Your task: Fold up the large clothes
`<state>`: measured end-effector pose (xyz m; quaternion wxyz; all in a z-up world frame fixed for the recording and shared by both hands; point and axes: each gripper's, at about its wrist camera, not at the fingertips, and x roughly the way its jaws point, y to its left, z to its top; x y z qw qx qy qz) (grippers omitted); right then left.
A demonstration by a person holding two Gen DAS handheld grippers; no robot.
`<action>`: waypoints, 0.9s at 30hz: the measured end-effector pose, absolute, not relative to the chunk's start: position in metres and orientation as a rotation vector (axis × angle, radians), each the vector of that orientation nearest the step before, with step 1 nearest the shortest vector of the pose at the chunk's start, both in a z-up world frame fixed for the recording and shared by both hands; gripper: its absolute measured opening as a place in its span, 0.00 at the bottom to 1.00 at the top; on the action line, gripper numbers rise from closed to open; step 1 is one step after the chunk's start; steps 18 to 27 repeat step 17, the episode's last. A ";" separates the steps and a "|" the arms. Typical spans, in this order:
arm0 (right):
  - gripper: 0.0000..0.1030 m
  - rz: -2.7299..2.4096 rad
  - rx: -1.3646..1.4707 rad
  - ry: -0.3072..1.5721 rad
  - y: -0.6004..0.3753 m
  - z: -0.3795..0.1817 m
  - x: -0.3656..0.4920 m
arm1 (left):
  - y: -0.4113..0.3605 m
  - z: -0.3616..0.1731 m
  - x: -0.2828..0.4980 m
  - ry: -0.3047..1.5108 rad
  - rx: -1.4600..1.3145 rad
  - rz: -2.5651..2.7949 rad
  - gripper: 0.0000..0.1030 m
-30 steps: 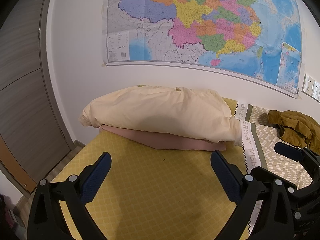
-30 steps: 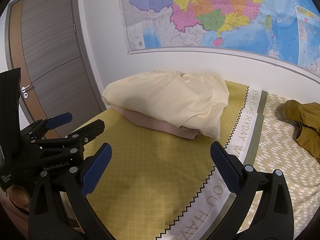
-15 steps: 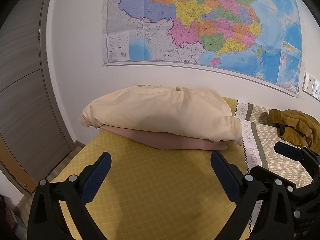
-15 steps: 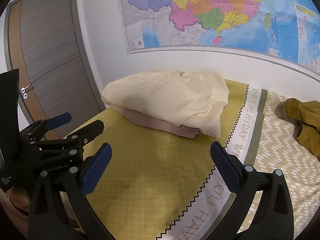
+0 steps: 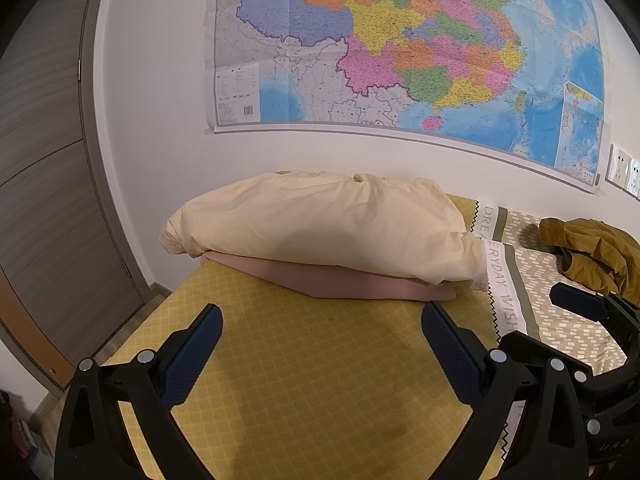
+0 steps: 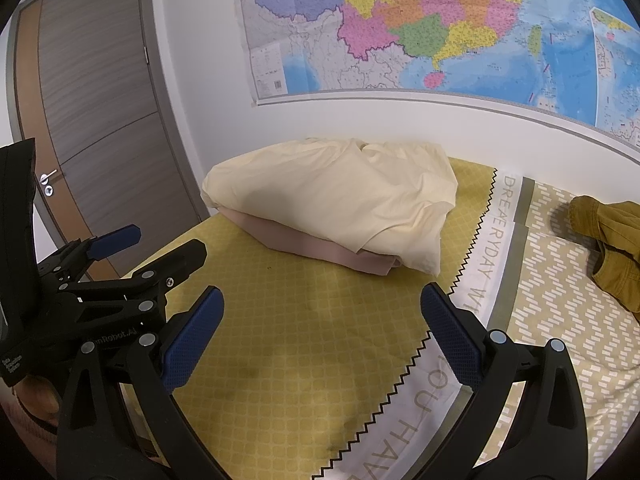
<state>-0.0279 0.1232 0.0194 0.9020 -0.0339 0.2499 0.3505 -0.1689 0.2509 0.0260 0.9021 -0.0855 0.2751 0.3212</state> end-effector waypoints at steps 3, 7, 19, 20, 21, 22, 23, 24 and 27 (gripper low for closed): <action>0.94 0.724 -0.069 0.518 0.123 0.019 -0.028 | 0.251 0.025 -0.168 0.561 -0.177 0.661 0.93; 0.94 0.724 -0.073 0.516 0.124 0.019 -0.027 | 0.252 0.025 -0.165 0.557 -0.160 0.661 0.93; 0.94 0.700 -0.031 0.522 0.103 0.020 -0.019 | 0.246 0.016 -0.149 0.600 -0.249 0.550 0.93; 0.94 0.700 -0.031 0.522 0.103 0.020 -0.019 | 0.246 0.016 -0.149 0.600 -0.249 0.550 0.93; 0.94 0.700 -0.031 0.522 0.103 0.020 -0.019 | 0.246 0.016 -0.149 0.600 -0.249 0.550 0.93; 0.94 0.700 -0.031 0.522 0.103 0.020 -0.019 | 0.246 0.016 -0.149 0.600 -0.249 0.550 0.93; 0.94 0.700 -0.031 0.522 0.103 0.020 -0.019 | 0.246 0.016 -0.149 0.600 -0.249 0.550 0.93; 0.94 0.700 -0.031 0.522 0.103 0.020 -0.019 | 0.246 0.016 -0.149 0.600 -0.249 0.550 0.93; 0.94 0.700 -0.031 0.522 0.103 0.020 -0.019 | 0.246 0.016 -0.149 0.600 -0.249 0.550 0.93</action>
